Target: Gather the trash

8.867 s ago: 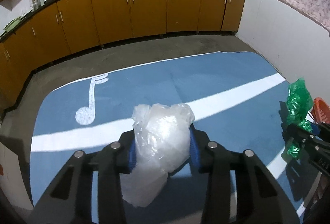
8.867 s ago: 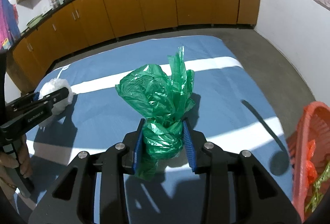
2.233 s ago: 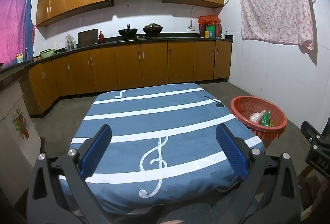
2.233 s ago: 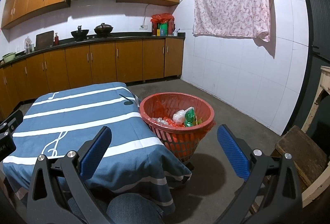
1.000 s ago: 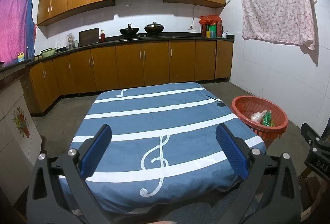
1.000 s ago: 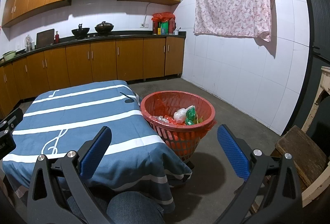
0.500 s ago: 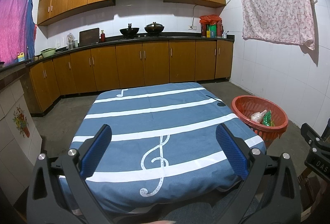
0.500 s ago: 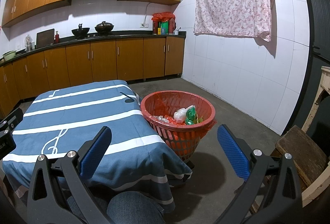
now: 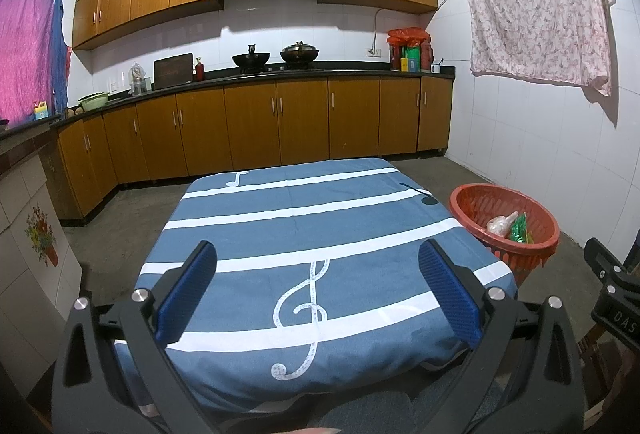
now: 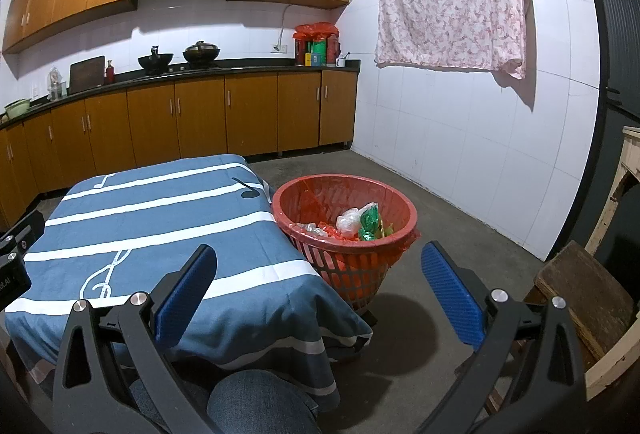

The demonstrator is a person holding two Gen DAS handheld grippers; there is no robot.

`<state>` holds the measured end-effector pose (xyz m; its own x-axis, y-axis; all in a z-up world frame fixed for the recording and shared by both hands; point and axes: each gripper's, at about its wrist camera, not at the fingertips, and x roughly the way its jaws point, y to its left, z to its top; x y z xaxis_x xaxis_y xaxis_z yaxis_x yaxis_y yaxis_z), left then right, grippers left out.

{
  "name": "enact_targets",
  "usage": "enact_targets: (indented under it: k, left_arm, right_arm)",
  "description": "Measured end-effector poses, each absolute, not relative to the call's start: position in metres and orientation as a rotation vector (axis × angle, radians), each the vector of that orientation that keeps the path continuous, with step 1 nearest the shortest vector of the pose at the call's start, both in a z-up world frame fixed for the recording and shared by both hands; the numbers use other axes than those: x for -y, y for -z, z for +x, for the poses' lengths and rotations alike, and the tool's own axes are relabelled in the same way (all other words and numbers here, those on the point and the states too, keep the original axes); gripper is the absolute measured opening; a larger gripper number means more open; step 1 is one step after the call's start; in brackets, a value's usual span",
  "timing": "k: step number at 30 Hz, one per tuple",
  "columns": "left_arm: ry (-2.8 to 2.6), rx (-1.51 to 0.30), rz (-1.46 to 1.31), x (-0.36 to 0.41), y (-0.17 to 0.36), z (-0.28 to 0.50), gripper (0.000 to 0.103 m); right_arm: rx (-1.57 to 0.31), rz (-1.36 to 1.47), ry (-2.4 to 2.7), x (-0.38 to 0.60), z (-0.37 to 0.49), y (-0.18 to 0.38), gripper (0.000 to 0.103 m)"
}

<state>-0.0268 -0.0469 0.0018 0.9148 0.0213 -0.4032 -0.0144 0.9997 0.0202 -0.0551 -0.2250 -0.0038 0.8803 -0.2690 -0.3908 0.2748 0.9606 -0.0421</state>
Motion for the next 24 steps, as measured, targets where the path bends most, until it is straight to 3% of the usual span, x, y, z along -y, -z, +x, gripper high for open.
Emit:
enact_targets:
  k: [24]
  left_arm:
    - [-0.024, -0.421, 0.013, 0.0455, 0.0028, -0.0301, 0.099]
  right_arm:
    - [-0.407, 0.014, 0.283, 0.2262, -0.0552, 0.0024, 0.101]
